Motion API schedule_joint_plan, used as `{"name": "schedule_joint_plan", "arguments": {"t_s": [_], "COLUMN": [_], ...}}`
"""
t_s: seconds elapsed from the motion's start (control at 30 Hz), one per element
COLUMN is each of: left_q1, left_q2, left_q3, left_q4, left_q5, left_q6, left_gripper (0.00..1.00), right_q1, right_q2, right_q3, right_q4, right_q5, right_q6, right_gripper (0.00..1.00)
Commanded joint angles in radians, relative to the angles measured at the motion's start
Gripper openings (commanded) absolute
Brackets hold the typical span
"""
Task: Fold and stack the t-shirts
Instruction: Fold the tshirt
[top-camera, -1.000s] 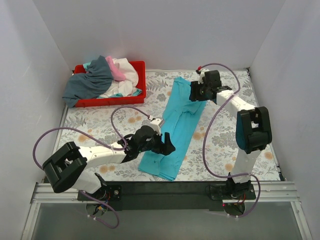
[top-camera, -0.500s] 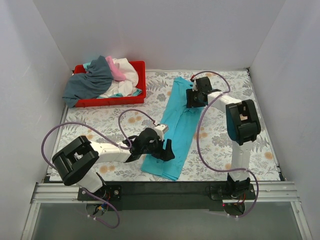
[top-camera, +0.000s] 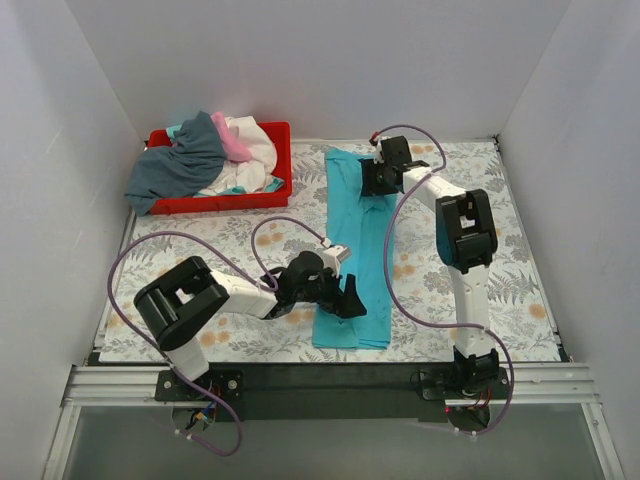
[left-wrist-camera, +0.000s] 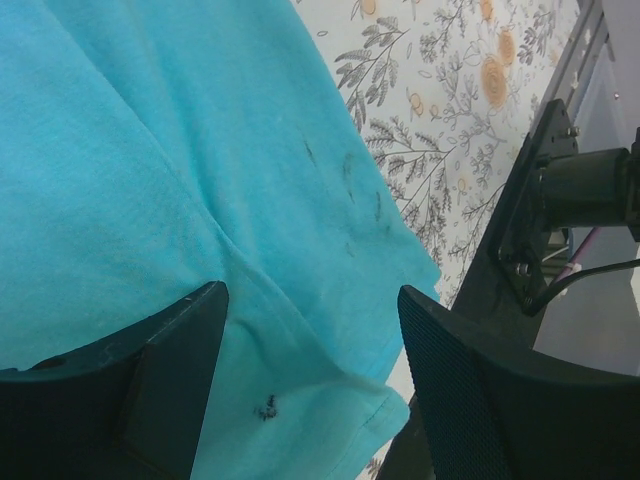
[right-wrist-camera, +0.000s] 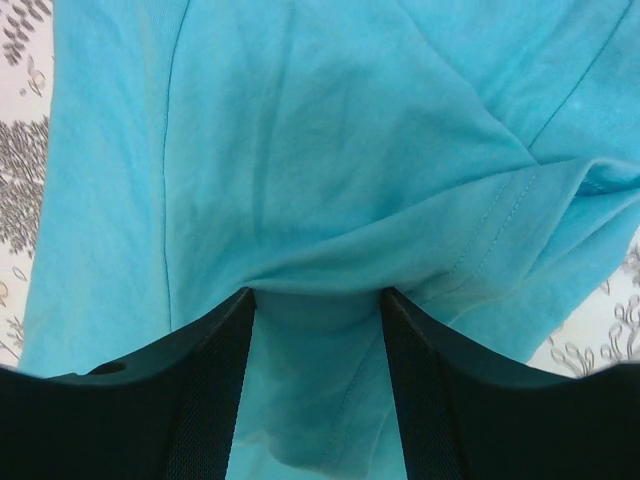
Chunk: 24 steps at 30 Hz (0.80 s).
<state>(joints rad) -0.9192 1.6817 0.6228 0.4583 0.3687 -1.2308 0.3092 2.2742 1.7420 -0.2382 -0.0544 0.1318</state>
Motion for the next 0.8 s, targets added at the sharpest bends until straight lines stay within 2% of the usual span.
{"name": "schedule_joint_plan", "arguments": {"t_s": [0.0,0.23,0.43,0.53,0.77], "left_q1": [-0.006,-0.004,-0.004,-0.006,-0.006], "left_q2": [0.071,0.099,0.064,0.012,-0.16], "left_q3": [0.011,0.074,0.146,0.17,0.172], "left_q4": [-0.026,-0.052,-0.109,-0.13,-0.13], "left_q5": [0.061,0.009,-0.066,-0.105,-0.155], "left_q6": [-0.019,0.008,0.054,0.082,0.12], "left_gripper": [0.64,0.64,0.66,0.68,0.7], "right_q1": [-0.001,-0.001,-0.001,0.005,0.018], "right_q2": [0.089,0.165,0.137,0.047,-0.336], "right_q3": [0.091,0.235,0.269,0.219,-0.154], "right_q4": [-0.056,-0.101,-0.107,-0.086,0.068], "right_q5": [-0.025,-0.065,-0.102,-0.114,-0.065], "right_q6": [-0.011,-0.031,-0.054,-0.061,-0.031], "right_gripper": [0.49,0.52,0.54,0.55,0.59]}}
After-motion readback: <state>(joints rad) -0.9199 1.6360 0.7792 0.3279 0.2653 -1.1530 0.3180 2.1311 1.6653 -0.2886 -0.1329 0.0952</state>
